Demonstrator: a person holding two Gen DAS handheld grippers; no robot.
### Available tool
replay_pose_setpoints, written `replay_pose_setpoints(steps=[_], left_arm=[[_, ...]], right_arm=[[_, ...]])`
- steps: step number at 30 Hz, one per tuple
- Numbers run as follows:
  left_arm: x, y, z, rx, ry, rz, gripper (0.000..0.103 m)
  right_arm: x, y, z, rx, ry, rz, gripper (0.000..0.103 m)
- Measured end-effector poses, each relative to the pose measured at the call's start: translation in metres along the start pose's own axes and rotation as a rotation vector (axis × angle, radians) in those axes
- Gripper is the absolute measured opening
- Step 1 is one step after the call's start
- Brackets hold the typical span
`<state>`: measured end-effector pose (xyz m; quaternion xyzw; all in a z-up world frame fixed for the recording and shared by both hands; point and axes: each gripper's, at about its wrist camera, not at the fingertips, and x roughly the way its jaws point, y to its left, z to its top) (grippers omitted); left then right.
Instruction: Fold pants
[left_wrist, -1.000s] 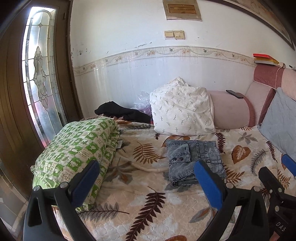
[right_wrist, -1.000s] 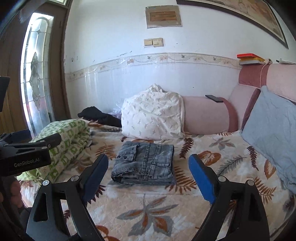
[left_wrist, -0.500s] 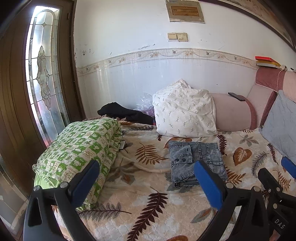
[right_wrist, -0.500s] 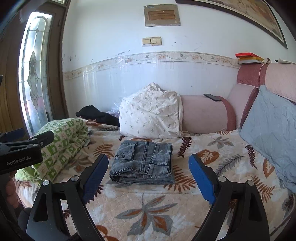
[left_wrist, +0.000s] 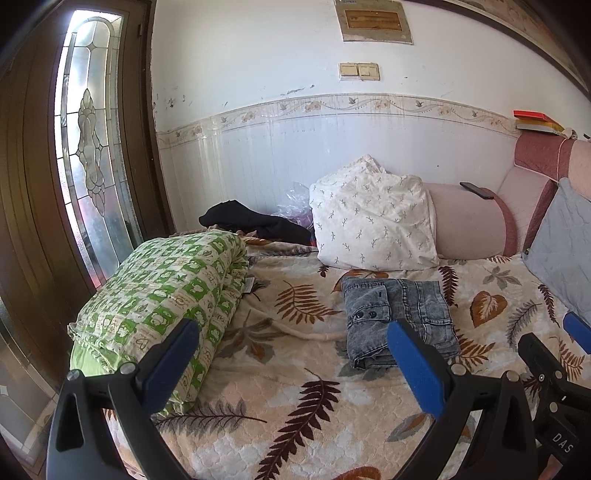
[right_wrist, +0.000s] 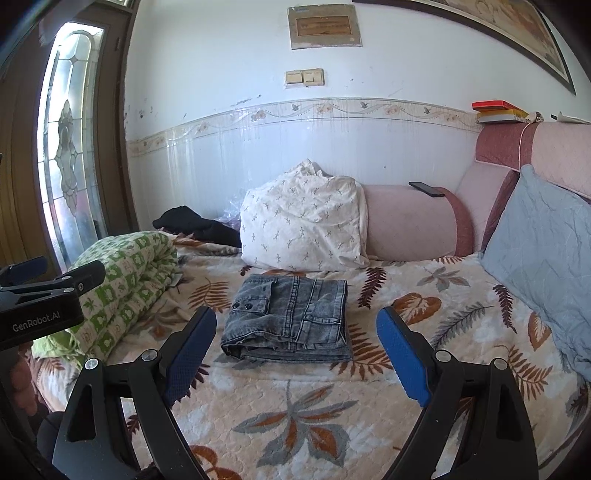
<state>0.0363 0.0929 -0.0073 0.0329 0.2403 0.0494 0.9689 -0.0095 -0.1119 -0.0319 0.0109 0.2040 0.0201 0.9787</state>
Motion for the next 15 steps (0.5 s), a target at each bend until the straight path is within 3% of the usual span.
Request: replay_pose_setpoints(steps=[15], left_arm=[[0.012,0.006,-0.009,-0.011,0.038,0.009,0.103]], right_arm=[[0.006,0.006,-0.005,-0.01,0.025,-0.003,0.089]])
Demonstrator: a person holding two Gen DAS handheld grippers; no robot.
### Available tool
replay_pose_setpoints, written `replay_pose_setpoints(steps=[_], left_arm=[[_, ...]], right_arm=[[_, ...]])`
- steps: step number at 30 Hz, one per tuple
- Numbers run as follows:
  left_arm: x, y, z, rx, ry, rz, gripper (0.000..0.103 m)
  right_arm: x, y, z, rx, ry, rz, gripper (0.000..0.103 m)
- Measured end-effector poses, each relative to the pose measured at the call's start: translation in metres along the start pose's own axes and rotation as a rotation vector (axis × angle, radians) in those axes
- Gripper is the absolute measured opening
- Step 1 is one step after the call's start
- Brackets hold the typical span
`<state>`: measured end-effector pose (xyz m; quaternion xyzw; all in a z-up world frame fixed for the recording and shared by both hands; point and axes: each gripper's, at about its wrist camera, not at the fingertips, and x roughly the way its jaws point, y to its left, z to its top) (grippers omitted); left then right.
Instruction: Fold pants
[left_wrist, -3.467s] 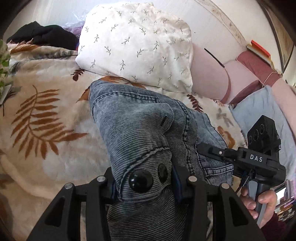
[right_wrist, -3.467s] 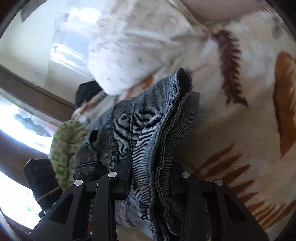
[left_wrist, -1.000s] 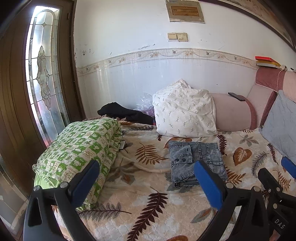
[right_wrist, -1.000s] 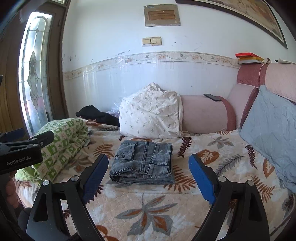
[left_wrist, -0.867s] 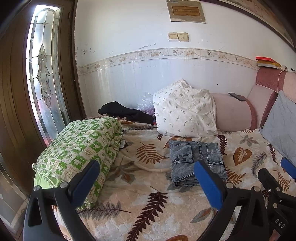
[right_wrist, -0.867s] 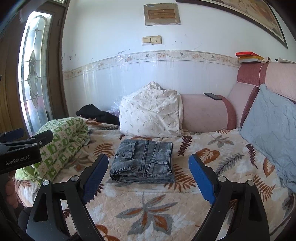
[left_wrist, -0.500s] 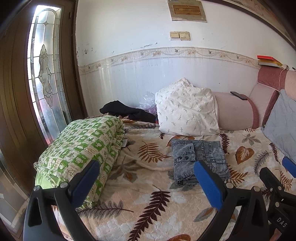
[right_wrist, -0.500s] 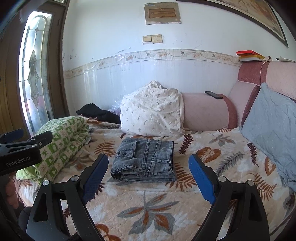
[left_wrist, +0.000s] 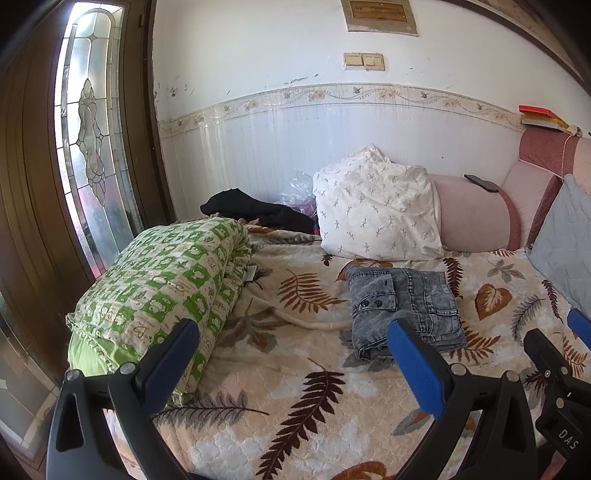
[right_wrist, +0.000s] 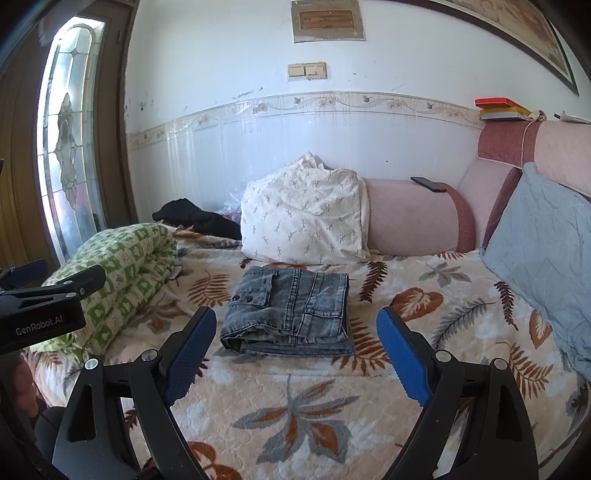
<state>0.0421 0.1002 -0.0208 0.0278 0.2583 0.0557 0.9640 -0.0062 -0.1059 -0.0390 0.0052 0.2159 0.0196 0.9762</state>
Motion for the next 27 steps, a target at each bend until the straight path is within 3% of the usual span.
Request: replay_pose_setpoints(steps=[27], left_arm=[[0.0063,0.005,-0.0058,0.015,0.013,0.023,0.103]], right_arm=[[0.0041,0.0038,-0.0012,-0.002,0.014,0.003,0.089]])
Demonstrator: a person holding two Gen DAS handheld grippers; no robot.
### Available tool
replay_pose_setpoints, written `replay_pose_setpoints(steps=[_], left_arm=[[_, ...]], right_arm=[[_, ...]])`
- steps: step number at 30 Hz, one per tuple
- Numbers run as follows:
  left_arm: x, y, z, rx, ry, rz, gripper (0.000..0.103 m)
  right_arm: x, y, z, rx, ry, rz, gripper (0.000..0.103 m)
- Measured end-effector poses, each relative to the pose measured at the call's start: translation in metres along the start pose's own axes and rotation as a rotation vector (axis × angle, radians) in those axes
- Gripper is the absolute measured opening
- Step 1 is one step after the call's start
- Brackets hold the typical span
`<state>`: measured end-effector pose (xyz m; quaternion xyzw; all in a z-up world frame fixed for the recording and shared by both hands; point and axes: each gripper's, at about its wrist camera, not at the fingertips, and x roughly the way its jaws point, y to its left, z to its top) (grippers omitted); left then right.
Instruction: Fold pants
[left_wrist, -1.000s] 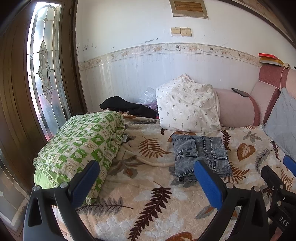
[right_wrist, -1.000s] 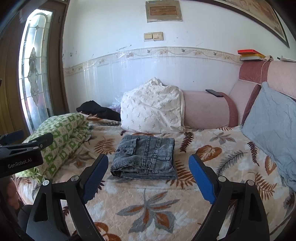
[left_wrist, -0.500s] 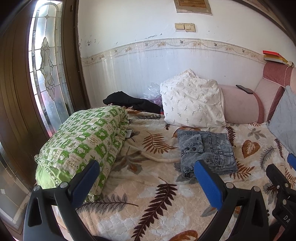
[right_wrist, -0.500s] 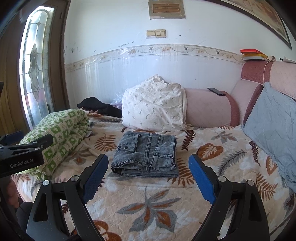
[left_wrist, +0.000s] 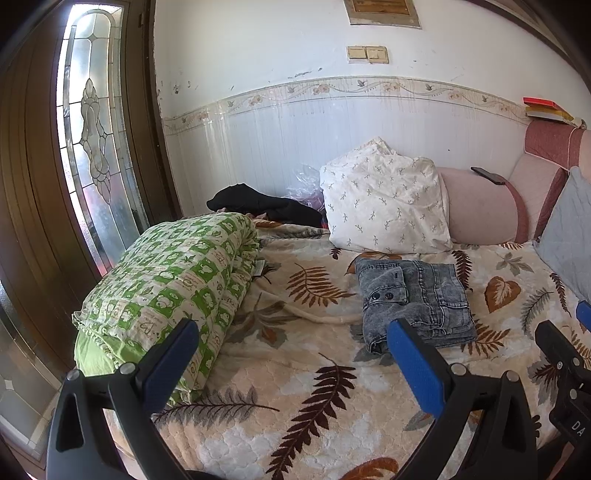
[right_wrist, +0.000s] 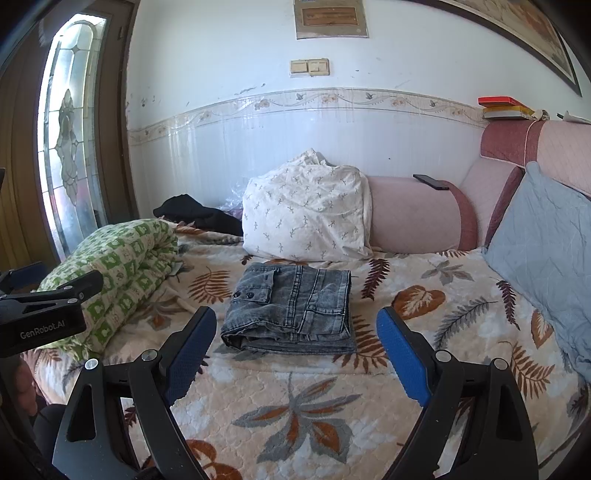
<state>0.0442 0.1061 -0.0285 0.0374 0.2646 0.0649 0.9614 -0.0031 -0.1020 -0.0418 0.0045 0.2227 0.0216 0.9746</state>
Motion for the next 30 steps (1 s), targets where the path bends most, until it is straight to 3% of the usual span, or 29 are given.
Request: replay_pose_setpoints(steps=[30], left_arm=[[0.005,0.0032,-0.0029,0.016,0.009,-0.001,0.103]], right_arm=[[0.0014,-0.0004,-0.0053,0.004,0.011,0.0,0.089]])
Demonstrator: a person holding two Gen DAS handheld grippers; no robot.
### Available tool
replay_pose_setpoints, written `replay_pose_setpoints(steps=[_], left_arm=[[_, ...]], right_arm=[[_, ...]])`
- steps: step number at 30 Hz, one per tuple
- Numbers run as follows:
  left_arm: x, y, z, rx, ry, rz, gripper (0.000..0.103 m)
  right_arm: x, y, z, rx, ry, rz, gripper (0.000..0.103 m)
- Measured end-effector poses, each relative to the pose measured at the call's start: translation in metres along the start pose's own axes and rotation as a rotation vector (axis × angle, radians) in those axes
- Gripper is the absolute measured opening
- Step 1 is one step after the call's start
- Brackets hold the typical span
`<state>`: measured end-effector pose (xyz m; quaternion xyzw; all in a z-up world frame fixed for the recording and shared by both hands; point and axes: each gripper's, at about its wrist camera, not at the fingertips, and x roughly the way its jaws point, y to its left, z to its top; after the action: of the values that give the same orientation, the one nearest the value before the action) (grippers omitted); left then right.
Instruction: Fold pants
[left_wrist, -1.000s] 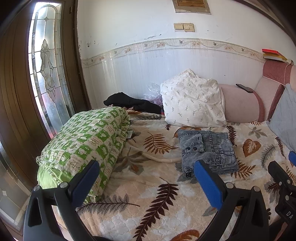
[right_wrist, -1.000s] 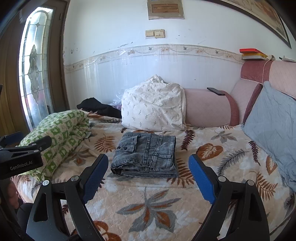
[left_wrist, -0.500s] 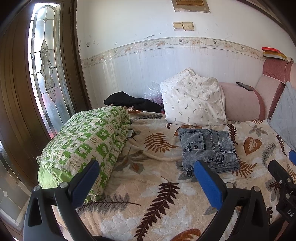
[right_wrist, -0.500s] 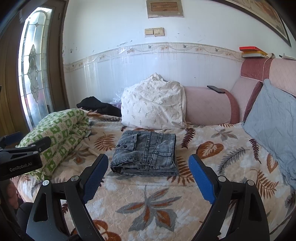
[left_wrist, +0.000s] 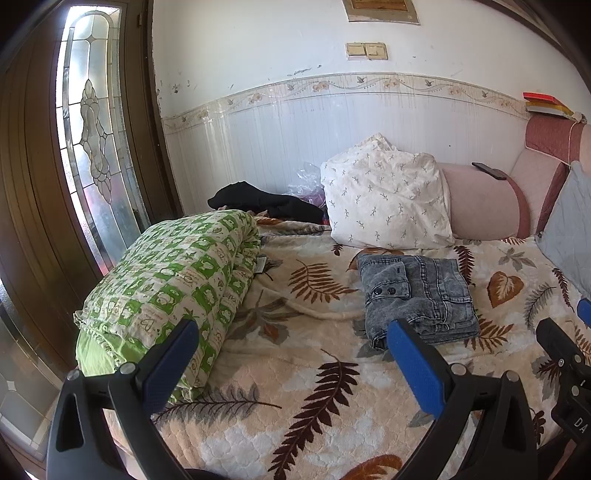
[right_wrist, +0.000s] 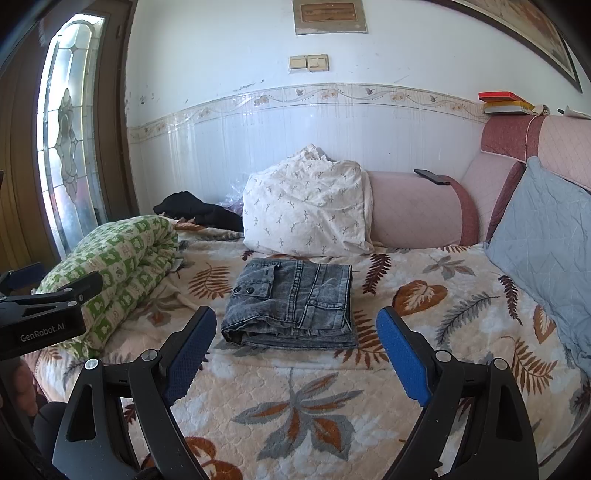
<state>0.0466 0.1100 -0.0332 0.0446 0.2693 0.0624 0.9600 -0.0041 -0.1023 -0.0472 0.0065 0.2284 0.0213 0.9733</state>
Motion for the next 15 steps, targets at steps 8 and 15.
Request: replay_pose_setpoints(steps=[8,15], left_arm=[[-0.0004,0.0003,0.0001,-0.003,-0.003,0.0,0.103],[-0.0005,0.0007,-0.0001,-0.003,-0.002,0.0,0.103]], right_arm=[[0.0002,0.0008,-0.0011,-0.001,-0.003,0.001,0.089],[-0.0005,0.0018,-0.0007,-0.006,-0.005,0.0,0.089]])
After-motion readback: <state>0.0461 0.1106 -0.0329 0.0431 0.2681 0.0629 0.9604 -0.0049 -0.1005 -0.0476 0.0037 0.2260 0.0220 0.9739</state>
